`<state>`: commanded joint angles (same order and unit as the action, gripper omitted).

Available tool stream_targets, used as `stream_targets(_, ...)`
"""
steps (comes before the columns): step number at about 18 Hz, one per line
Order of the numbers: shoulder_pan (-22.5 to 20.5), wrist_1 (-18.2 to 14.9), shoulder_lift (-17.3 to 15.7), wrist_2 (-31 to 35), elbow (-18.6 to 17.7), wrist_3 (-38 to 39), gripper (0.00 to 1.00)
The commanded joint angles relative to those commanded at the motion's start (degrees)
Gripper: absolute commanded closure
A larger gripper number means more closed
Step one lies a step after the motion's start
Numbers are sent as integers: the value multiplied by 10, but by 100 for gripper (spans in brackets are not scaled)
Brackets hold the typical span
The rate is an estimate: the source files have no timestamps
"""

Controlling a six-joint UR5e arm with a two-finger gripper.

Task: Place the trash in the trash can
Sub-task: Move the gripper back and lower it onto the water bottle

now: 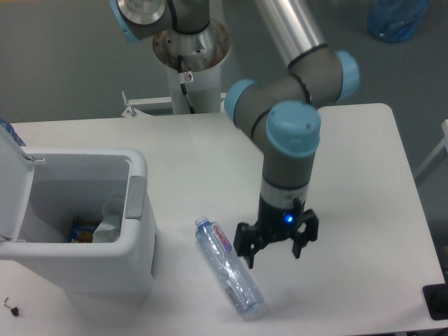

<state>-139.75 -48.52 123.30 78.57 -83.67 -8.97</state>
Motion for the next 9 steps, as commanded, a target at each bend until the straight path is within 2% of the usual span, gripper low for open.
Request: stream_targets(9, 19, 1, 42, 3, 16, 3, 0)
